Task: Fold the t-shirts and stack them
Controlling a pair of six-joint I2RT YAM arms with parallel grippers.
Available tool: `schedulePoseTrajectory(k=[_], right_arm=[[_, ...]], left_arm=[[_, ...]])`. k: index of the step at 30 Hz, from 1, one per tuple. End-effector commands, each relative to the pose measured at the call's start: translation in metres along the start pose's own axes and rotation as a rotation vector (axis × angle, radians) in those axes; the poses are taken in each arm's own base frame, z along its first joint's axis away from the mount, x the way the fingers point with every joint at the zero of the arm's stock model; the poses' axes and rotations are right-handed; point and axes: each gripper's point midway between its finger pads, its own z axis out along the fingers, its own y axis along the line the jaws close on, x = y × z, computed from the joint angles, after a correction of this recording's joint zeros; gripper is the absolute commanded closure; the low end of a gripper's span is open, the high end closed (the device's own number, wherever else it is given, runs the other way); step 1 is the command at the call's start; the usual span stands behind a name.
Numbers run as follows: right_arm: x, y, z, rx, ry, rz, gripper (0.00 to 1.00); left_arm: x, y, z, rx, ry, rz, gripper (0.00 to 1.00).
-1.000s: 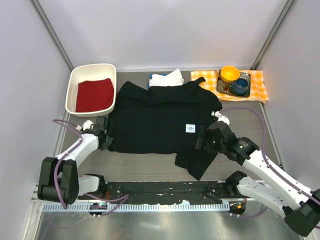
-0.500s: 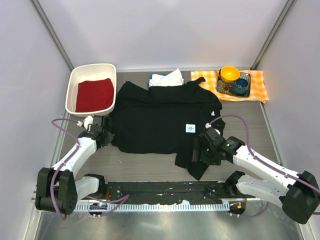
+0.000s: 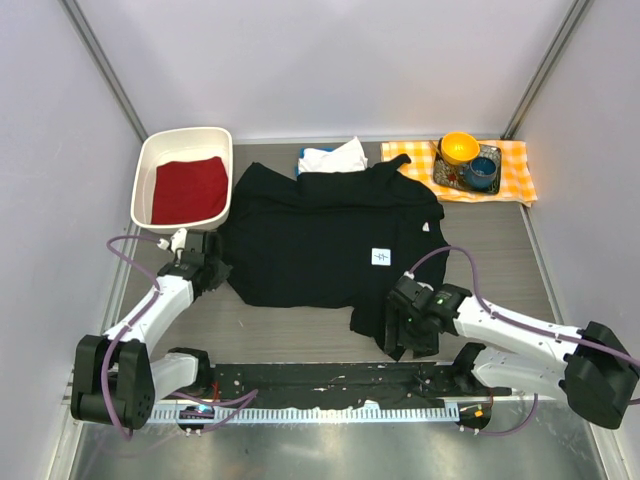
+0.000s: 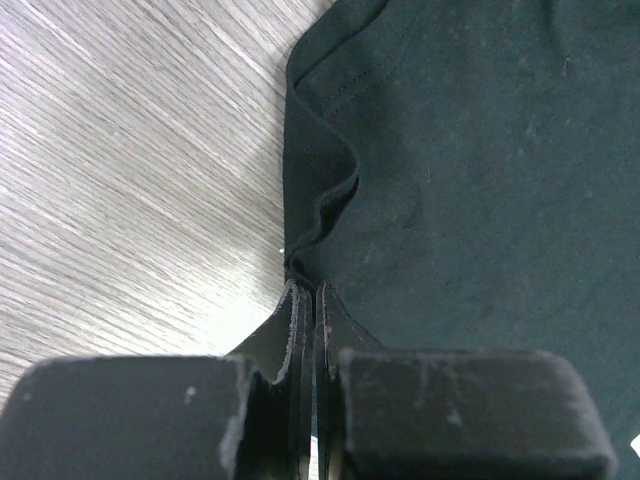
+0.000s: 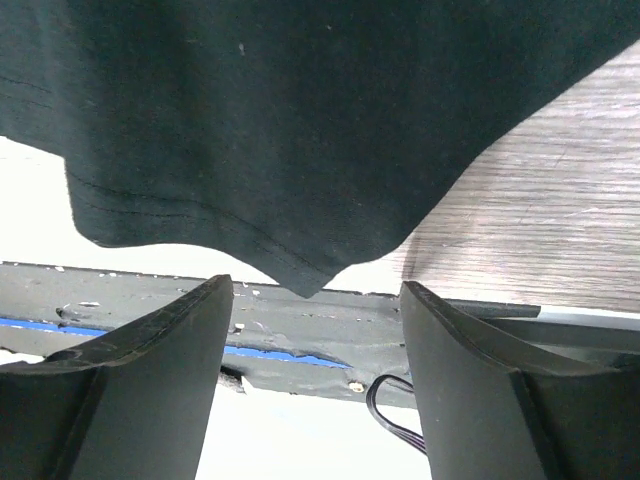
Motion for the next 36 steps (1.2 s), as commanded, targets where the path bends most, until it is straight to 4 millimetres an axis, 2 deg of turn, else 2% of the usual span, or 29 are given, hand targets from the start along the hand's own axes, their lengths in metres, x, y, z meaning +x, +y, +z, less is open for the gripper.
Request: schedulePoseTrajectory(k=[1, 10, 13, 22, 30, 33, 35, 36], right_arm=[[0.005, 0.000, 0.005, 0.011, 0.011, 0.051, 0.28], [-0.006, 0.003, 0.017, 0.024, -0.030, 0.063, 0.36], [-0.010, -0.002, 0.023, 0.054, -0.054, 0.064, 0.39], [-0.019, 0.007, 0.032, 0.041, -0.077, 0.084, 0.50], [-0.028, 0.017, 0.042, 0.041, -0.082, 0.086, 0.69], [-0.027, 0.018, 0.046, 0.041, -0.080, 0.090, 0.83], [-0.027, 0.017, 0.044, 0.050, -0.081, 0.090, 0.99], [-0.029, 0.017, 0.041, 0.049, -0.100, 0.088, 0.99]], left_arm=[[-0.006, -0.011, -0.002, 0.057, -0.027, -0.006, 1.00], [-0.008, -0.010, -0.004, 0.059, -0.035, -0.003, 1.00], [-0.009, -0.010, -0.005, 0.058, -0.038, -0.002, 1.00], [-0.007, -0.008, -0.005, 0.054, -0.033, 0.001, 1.00], [-0.006, -0.007, -0.005, 0.053, -0.032, 0.003, 1.00], [-0.006, -0.007, -0.005, 0.053, -0.032, 0.003, 1.00], [-0.005, -0.005, -0.005, 0.050, -0.031, 0.004, 1.00], [-0.005, -0.005, -0.006, 0.050, -0.034, 0.005, 1.00]])
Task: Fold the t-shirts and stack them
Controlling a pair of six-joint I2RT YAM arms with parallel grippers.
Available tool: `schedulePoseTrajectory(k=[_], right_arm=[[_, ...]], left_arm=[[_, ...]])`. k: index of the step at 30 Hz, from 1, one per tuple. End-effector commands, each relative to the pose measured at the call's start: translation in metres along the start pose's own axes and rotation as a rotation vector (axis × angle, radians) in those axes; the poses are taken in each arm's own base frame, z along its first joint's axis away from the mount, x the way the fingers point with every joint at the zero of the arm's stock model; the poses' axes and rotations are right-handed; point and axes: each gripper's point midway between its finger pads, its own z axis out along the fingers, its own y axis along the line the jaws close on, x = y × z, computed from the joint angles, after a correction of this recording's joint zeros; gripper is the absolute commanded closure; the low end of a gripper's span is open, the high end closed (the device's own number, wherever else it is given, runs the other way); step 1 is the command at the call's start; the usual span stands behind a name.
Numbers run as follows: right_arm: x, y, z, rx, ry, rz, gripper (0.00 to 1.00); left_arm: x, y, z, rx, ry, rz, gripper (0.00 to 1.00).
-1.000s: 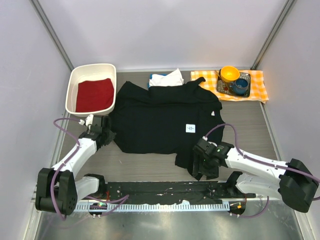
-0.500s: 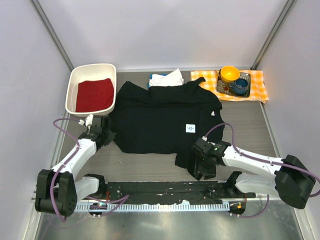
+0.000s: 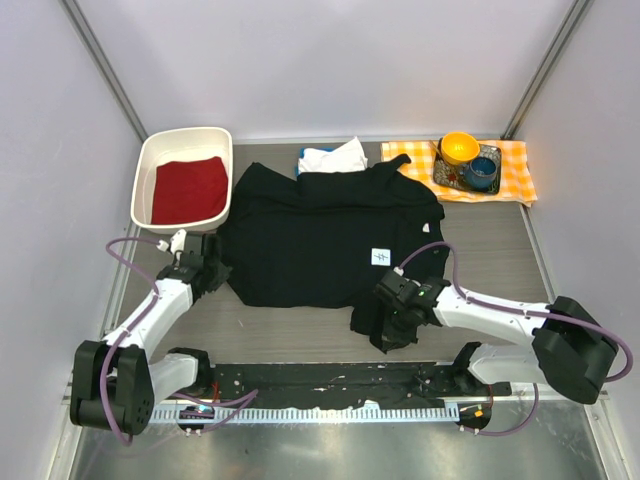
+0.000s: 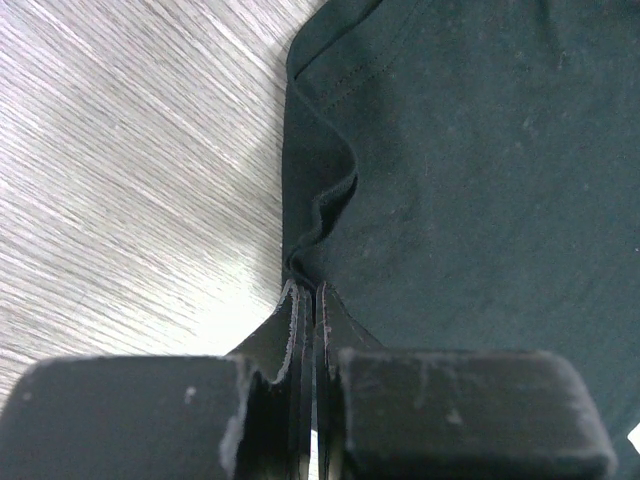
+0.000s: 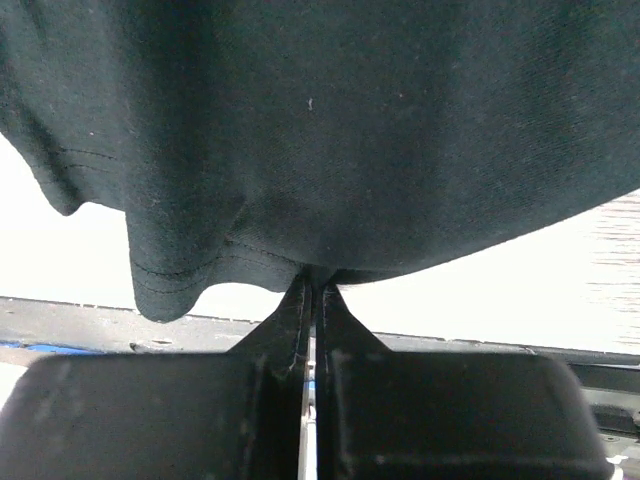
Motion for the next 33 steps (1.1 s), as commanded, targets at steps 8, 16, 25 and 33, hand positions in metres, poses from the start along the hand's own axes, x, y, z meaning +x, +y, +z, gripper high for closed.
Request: schedulePoseTrajectory(k=[8, 16, 25, 33], right_arm=[[-0.048, -0.012, -0.044, 0.037, -0.339, 0.003, 0.99], [-0.087, -0.008, -0.107, -0.033, -0.602, 0.030, 0.99], [-0.117, -0.008, -0.167, -0.064, -0.820, 0.047, 0.99], [-0.116, -0.042, -0.222, -0.047, -0.933, 0.103, 0.99]], left_arm=[[-0.015, -0.007, -0.018, 0.056, -0.071, 0.016, 1.00], [-0.036, -0.019, -0.056, 0.117, -0.131, 0.029, 1.00], [-0.036, -0.024, -0.101, 0.232, -0.140, -0.004, 1.00], [-0.033, 0.003, -0.124, 0.217, -0.193, -0.002, 1.00]])
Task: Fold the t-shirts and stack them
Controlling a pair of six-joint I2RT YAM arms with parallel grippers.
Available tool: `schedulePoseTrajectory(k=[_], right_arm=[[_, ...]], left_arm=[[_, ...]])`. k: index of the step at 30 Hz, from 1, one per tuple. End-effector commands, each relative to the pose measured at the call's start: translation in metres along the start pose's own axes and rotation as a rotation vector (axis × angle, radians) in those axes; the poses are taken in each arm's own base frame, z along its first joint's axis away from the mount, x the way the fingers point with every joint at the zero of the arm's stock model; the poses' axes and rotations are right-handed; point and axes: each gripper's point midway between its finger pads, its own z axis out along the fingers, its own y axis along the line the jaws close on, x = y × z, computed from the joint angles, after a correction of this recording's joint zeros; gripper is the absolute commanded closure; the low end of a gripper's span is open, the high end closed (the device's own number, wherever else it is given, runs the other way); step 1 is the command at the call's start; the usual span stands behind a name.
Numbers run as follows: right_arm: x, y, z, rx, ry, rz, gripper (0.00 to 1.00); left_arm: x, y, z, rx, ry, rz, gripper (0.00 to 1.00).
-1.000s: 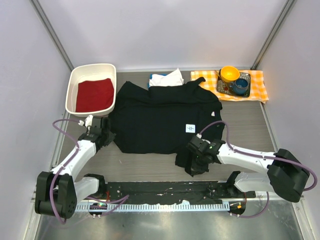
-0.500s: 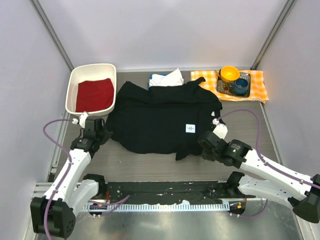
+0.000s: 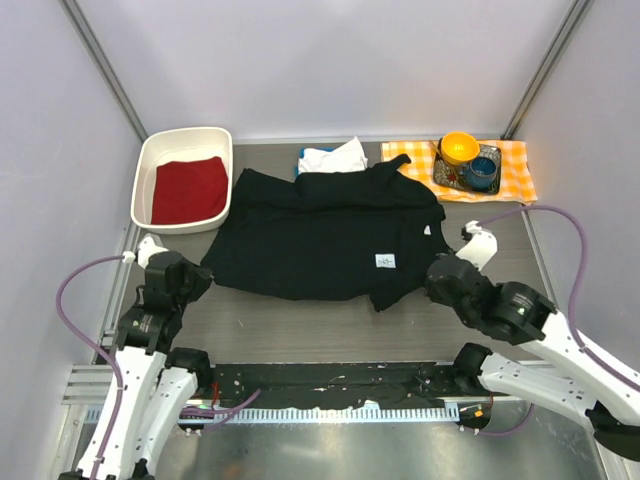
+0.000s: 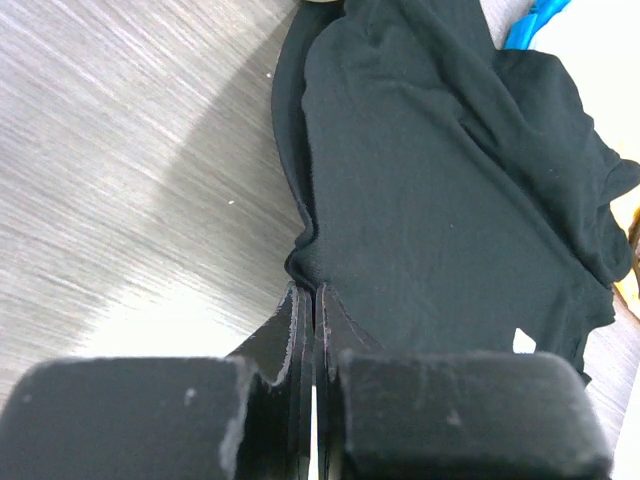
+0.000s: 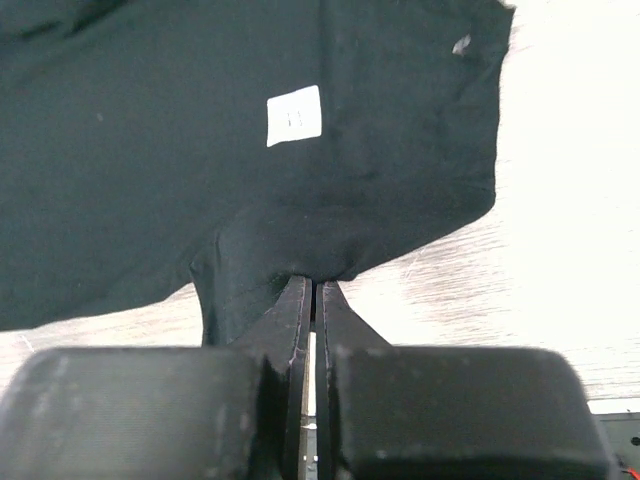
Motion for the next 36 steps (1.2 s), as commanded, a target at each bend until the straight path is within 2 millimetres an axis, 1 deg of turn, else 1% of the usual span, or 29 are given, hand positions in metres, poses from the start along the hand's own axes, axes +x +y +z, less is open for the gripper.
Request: schedulePoseTrajectory(k=[1, 5, 8, 12, 14, 18, 20, 22, 23, 24, 26, 28, 29, 31, 32, 33, 34, 35, 36], right_arm=[[-0.038, -0.024, -0.026, 0.053, -0.133, 0.031, 0.99], [-0.047, -0.035, -0.038, 0.061, -0.163, 0.076, 0.99], [-0.049, -0.042, -0.047, 0.049, -0.163, 0.099, 0.99], [-0.047, -0.046, -0.052, 0.039, -0.152, 0.111, 0.99], [-0.046, -0.046, -0.052, 0.036, -0.147, 0.110, 0.99], [-0.052, -0.041, -0.054, 0.023, -0.165, 0.108, 0.99], [-0.055, -0.037, -0.053, 0.019, -0.170, 0.084, 0.99], [-0.058, -0.028, -0.048, 0.023, -0.171, 0.052, 0.99], [-0.059, -0.024, -0.046, 0.024, -0.169, 0.042, 0.99], [-0.061, -0.017, -0.044, 0.012, -0.173, 0.045, 0.99], [-0.061, -0.011, -0.037, 0.025, -0.173, 0.016, 0.99], [-0.067, -0.006, -0.032, 0.043, -0.198, 0.003, 0.99], [-0.070, -0.004, -0.031, 0.048, -0.205, -0.018, 0.99], [-0.077, 0.004, -0.028, 0.050, -0.226, -0.019, 0.99], [-0.077, 0.009, -0.023, 0.062, -0.225, -0.052, 0.99], [-0.081, 0.015, -0.022, 0.053, -0.238, -0.046, 0.99], [-0.084, 0.017, -0.019, 0.062, -0.248, -0.050, 0.99], [-0.083, 0.020, -0.013, 0.078, -0.246, -0.070, 0.99], [-0.088, 0.025, -0.012, 0.071, -0.257, -0.076, 0.99]], left_arm=[[0.002, 0.013, -0.012, -0.039, 0.003, 0.017, 1.00], [0.003, 0.006, -0.021, 0.007, 0.007, -0.010, 1.00], [0.003, 0.007, -0.031, 0.016, 0.008, -0.013, 1.00], [0.000, 0.005, -0.042, 0.042, -0.007, -0.030, 1.00], [0.000, 0.006, -0.044, 0.040, -0.001, -0.027, 1.00], [-0.003, 0.002, -0.044, 0.045, -0.006, -0.027, 1.00], [-0.005, -0.002, -0.040, 0.052, -0.010, -0.024, 1.00], [-0.003, -0.003, -0.032, 0.033, 0.010, -0.013, 1.00], [-0.004, -0.007, -0.028, 0.040, 0.010, -0.013, 1.00], [-0.001, -0.006, -0.020, 0.025, 0.028, -0.009, 1.00], [-0.002, -0.010, -0.012, 0.031, 0.024, -0.015, 1.00], [-0.002, -0.009, -0.003, 0.008, 0.024, -0.015, 1.00], [-0.004, -0.012, 0.001, 0.013, 0.017, -0.017, 1.00], [-0.002, -0.012, 0.011, -0.009, 0.032, -0.015, 1.00], [-0.004, -0.016, 0.015, -0.004, 0.029, -0.020, 1.00], [-0.005, -0.018, 0.017, -0.002, 0.029, -0.024, 1.00], [-0.003, -0.018, 0.023, -0.015, 0.037, -0.024, 1.00], [-0.007, -0.023, 0.025, -0.003, 0.025, -0.029, 1.00], [-0.009, -0.024, 0.028, -0.006, 0.022, -0.032, 1.00]])
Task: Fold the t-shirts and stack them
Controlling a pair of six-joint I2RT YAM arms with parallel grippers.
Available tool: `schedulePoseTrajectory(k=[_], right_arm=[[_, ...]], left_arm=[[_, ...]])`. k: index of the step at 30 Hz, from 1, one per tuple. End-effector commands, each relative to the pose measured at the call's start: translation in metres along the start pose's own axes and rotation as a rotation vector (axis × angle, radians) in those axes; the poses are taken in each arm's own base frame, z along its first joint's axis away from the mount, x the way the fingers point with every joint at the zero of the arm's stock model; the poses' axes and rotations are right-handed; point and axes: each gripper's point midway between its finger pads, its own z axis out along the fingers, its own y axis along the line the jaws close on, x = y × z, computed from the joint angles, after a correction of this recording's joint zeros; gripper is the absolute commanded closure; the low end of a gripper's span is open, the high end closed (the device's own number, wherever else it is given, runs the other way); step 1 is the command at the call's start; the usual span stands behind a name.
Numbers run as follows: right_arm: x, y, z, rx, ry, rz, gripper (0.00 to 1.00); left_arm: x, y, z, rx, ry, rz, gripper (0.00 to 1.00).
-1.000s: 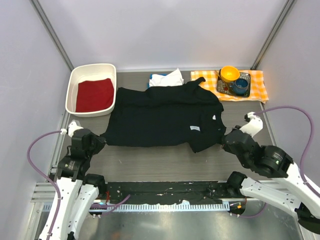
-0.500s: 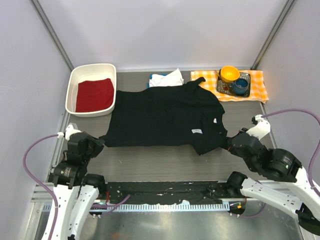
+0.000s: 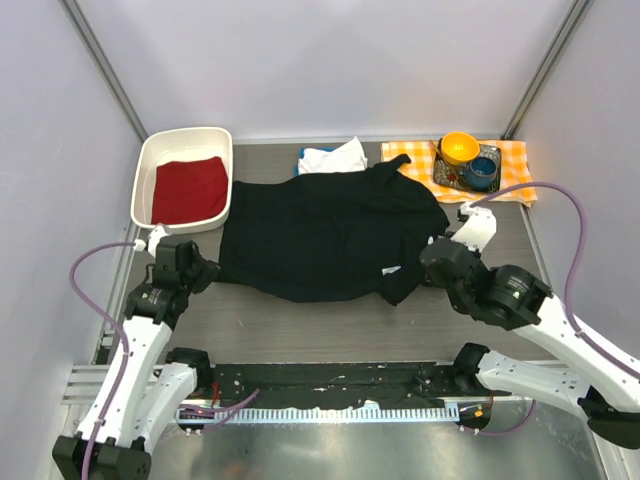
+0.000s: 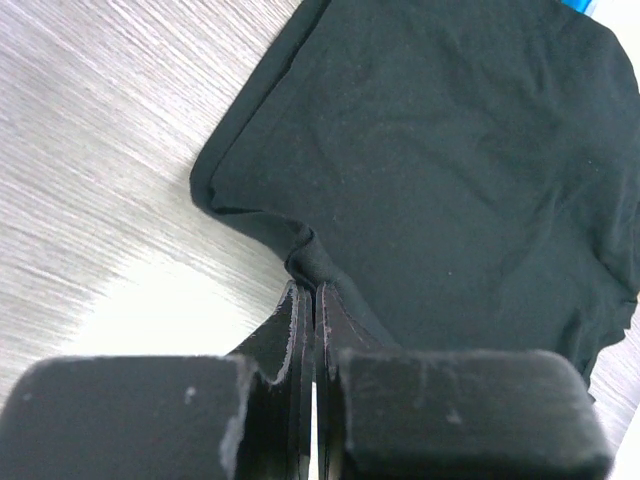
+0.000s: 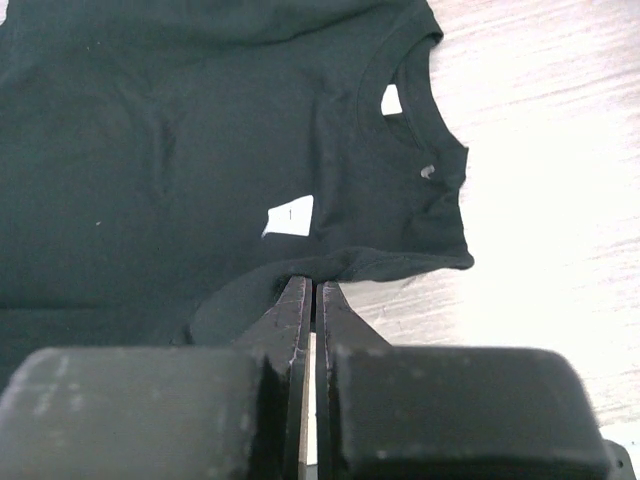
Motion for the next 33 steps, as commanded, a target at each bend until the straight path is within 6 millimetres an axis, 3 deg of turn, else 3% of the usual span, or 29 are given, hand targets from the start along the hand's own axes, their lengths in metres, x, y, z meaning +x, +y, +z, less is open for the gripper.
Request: schedulePoseTrajectory(k=[1, 6, 8, 13, 20, 26, 33], right_arm=[[-0.040, 0.021, 0.009, 0.003, -0.125, 0.028, 0.99], [-0.037, 0.035, 0.043, -0.019, -0.057, 0.040, 0.99], [-0.037, 0.027, 0.057, 0.006, -0.043, 0.043, 0.99], [-0.034, 0.029, 0.084, 0.002, 0.011, 0.047, 0.99], [-0.015, 0.031, 0.112, -0.003, 0.091, 0.039, 0.99], [-0.001, 0.022, 0.135, 0.031, 0.141, 0.026, 0.99], [-0.005, 0.023, 0.158, 0.041, 0.152, 0.061, 0.99]], left_arm=[[-0.022, -0.026, 0.012, 0.062, -0.073, -0.028, 1.00], [-0.025, -0.031, 0.029, 0.034, -0.065, -0.025, 1.00], [-0.027, -0.034, 0.034, 0.030, -0.068, -0.026, 1.00], [-0.031, -0.034, 0.047, -0.001, -0.075, -0.024, 1.00], [-0.030, -0.040, 0.065, -0.015, -0.054, -0.027, 1.00], [-0.029, -0.042, 0.081, -0.034, -0.044, -0.024, 1.00], [-0.028, -0.045, 0.105, -0.068, -0.032, -0.022, 1.00]])
